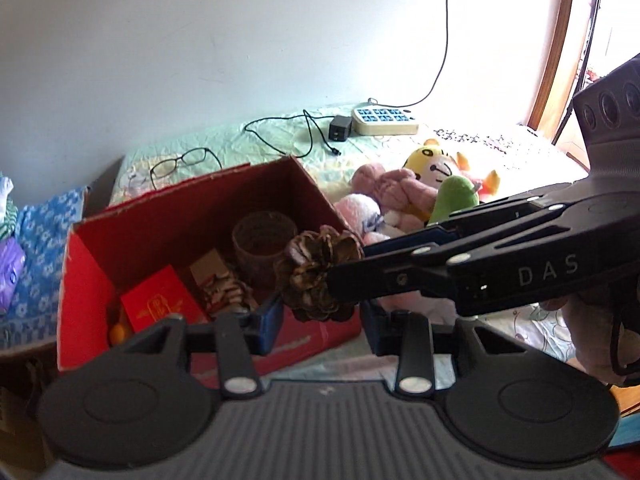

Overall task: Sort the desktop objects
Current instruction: 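Grasp the brown pine cone with the right gripper and lift it, then lower the pine cone into the red box beside the tape roll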

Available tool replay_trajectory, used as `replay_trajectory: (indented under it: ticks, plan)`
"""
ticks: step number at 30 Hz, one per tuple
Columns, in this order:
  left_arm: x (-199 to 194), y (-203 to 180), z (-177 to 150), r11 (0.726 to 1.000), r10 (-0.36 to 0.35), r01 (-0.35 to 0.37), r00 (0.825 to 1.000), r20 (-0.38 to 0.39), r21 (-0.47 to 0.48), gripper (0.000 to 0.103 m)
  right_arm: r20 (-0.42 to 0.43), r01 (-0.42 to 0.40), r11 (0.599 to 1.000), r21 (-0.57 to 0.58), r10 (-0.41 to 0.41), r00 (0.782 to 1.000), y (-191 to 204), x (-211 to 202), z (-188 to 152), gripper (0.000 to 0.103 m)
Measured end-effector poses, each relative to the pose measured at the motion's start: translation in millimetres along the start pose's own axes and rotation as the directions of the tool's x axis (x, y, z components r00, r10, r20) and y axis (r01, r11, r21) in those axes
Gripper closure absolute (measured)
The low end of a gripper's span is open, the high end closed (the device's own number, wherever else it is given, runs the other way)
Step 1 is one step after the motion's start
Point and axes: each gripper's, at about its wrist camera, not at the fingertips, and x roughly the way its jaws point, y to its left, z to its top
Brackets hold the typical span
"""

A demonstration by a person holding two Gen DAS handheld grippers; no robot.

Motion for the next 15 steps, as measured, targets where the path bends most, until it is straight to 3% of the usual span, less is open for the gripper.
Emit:
replay_trajectory:
  ticks: [9,15]
  plan:
    - [49.9,35.5,23.8,0.996,-0.069,0.073,0.995,-0.077,0.048,0.065,-0.066,0.151,0.989,0.007,-0.15,0.986,-9.7,40.2,29.7,0.063]
    - [79.3,49.9,24.3,0.988,-0.116,0.131,0.978,-0.175,0.081,0.066,-0.153,0.237,0.972,-0.001,-0.234,0.96,-15.5,64.7,38.8,0.063]
